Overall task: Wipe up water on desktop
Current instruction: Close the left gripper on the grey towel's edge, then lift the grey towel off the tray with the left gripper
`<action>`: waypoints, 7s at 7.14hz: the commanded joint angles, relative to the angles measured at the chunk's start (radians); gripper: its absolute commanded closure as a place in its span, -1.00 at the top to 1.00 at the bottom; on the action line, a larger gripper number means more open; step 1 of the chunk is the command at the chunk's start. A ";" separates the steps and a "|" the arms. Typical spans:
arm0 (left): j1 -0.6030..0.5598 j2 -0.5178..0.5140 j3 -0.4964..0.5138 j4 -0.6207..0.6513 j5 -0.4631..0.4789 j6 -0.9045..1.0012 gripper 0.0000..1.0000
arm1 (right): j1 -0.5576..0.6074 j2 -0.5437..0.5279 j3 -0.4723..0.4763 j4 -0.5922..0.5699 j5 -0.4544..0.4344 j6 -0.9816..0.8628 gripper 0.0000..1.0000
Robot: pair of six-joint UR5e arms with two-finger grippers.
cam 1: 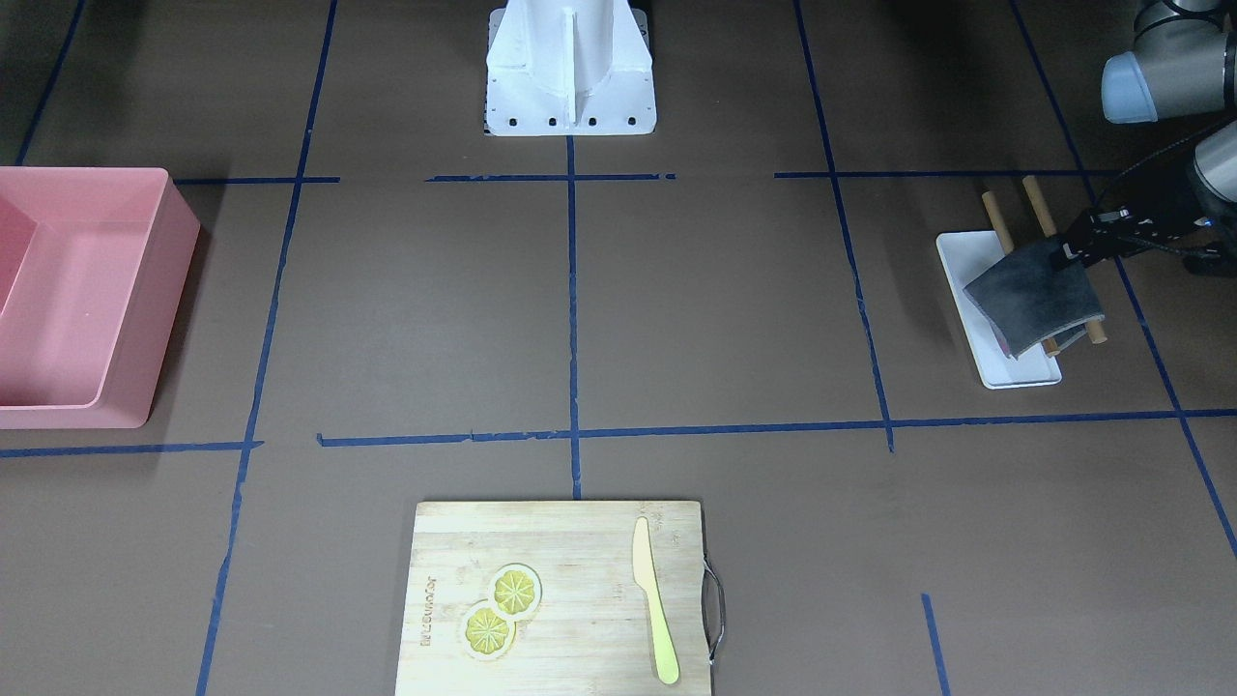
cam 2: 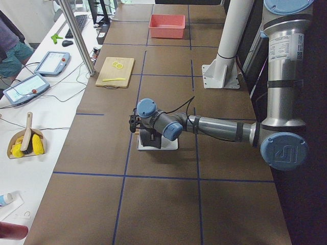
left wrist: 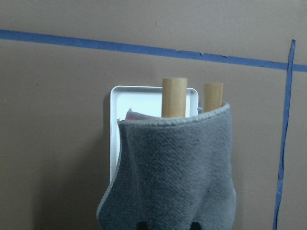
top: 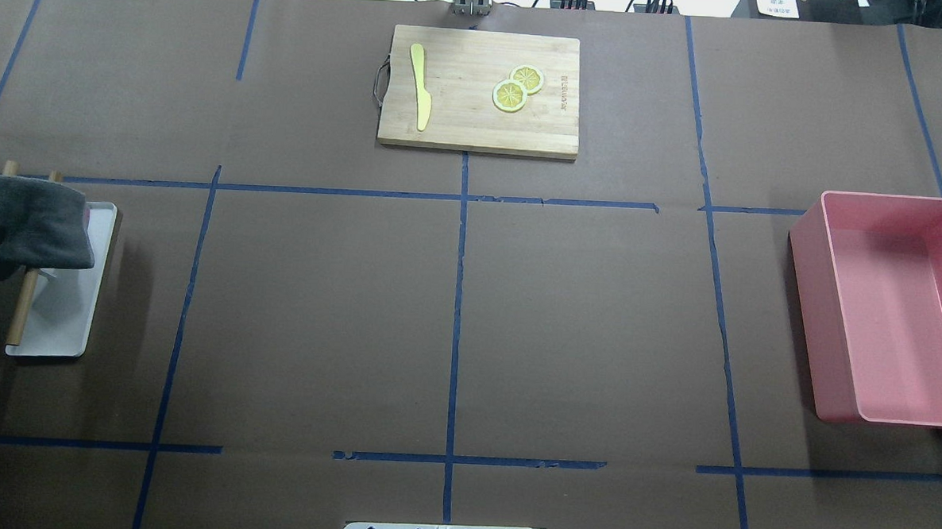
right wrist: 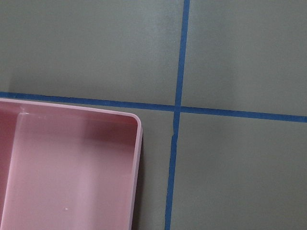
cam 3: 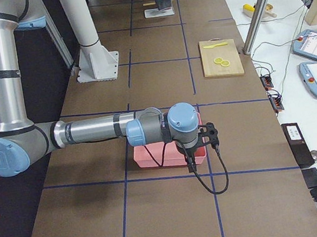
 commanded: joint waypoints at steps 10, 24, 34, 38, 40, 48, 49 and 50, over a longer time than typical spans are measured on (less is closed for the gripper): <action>-0.005 0.003 -0.001 0.009 -0.019 0.000 -0.34 | 0.000 0.000 0.000 0.000 0.000 0.000 1.00; -0.037 -0.003 0.004 0.009 -0.016 -0.003 -0.21 | 0.000 0.000 0.000 0.000 0.001 0.000 1.00; -0.046 -0.001 -0.005 0.012 -0.024 0.002 -1.00 | 0.000 0.000 0.002 0.000 0.005 0.000 1.00; -0.155 -0.003 -0.028 0.023 -0.102 0.002 -1.00 | 0.002 0.005 0.066 -0.002 0.009 0.003 1.00; -0.168 -0.011 -0.118 0.143 -0.105 -0.001 -1.00 | 0.000 -0.005 0.066 0.003 0.009 0.005 1.00; -0.004 -0.522 -0.335 0.686 -0.040 -0.487 -1.00 | -0.049 0.017 0.077 0.174 0.080 0.117 0.98; 0.039 -0.559 -0.334 0.684 -0.007 -0.564 -1.00 | -0.113 0.035 0.077 0.363 0.075 0.323 0.98; 0.062 -0.589 -0.331 0.684 0.002 -0.627 -1.00 | -0.182 0.075 0.077 0.531 0.048 0.527 0.98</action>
